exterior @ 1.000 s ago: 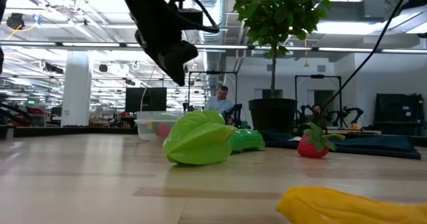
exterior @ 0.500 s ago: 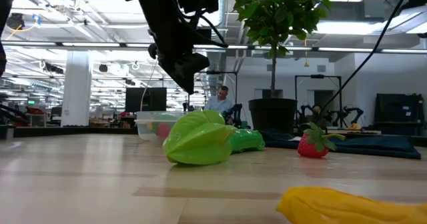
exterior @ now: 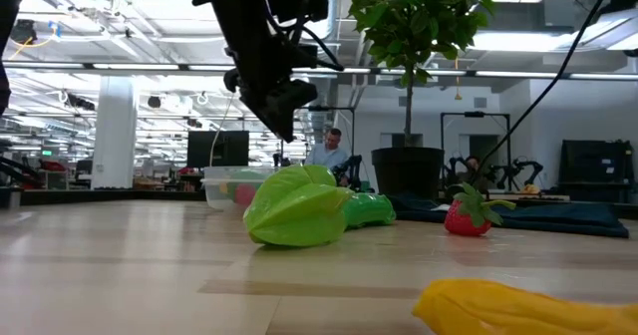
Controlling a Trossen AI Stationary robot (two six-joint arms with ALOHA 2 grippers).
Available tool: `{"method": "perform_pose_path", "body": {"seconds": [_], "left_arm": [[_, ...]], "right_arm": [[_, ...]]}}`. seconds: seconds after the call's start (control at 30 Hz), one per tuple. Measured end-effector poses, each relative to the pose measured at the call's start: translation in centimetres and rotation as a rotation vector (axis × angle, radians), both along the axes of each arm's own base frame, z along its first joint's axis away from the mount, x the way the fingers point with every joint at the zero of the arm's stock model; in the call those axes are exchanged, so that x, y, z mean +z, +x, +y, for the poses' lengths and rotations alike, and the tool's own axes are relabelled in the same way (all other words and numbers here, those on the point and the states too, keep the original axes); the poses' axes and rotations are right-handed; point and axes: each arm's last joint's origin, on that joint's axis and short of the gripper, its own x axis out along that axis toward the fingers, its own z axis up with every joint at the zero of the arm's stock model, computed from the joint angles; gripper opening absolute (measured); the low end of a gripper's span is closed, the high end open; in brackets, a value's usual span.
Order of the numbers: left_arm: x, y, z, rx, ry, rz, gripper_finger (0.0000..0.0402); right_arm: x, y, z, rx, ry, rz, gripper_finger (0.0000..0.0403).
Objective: Pick and placing Produce into tupperware
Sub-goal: Put the pink peach into the transparent bin
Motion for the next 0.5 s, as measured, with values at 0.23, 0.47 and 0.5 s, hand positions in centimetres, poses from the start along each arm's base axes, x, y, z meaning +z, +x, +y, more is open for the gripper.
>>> {"method": "perform_pose_path", "body": {"seconds": [0.23, 0.47, 0.5], "left_arm": [[0.02, 0.15, -0.04, -0.009, -0.021, -0.016, 0.0137], [0.02, 0.15, -0.04, -0.01, -0.021, -0.016, 0.014], [0.02, 0.15, -0.04, -0.012, -0.021, -0.014, 0.0142]], "right_arm": [[0.03, 0.01, -0.08, -0.007, -0.018, -0.015, 0.0127], [0.01, 0.31, -0.35, -0.015, -0.026, -0.011, 0.0127], [0.01, 0.35, -0.38, -0.017, -0.026, -0.011, 0.0127]]}}
